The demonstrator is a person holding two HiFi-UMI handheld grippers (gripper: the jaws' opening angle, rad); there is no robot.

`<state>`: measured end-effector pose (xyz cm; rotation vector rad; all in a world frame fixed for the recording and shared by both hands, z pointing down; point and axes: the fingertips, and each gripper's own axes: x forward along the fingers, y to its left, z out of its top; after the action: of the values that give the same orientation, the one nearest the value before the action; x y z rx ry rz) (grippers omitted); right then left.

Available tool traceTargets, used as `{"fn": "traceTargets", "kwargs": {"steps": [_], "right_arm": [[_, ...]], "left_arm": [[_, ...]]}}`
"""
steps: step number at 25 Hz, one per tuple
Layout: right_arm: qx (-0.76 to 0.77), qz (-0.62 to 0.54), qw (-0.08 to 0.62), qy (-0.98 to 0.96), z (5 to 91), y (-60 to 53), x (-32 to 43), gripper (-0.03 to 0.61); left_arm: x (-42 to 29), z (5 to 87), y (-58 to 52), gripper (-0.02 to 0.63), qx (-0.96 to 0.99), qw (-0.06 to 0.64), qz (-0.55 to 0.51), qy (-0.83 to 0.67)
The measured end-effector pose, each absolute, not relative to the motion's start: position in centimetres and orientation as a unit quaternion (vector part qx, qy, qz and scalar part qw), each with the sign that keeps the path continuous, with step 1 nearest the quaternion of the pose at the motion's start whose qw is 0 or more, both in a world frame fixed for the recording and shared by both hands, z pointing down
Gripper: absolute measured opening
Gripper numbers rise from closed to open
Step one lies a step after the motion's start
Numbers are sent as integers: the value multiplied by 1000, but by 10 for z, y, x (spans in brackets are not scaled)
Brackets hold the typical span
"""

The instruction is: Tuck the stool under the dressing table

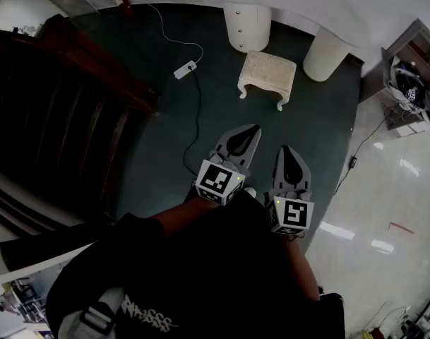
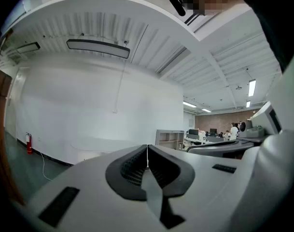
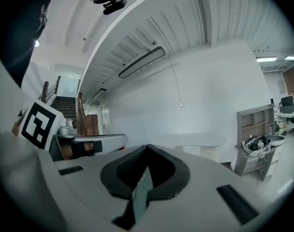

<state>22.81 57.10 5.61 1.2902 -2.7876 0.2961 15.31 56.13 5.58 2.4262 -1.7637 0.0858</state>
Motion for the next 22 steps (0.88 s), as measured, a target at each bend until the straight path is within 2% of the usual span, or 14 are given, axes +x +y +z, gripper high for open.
{"fn": "traceTargets", "kwargs": {"steps": [12,22], "right_arm": [[411,120,5,-904,70,525,209,38],[400,92,56,-910,79,423,140,39]], "left_arm": [[126,81,524,18,814,90,16,-573],[48,104,423,18,811,129,-4,-571]]}}
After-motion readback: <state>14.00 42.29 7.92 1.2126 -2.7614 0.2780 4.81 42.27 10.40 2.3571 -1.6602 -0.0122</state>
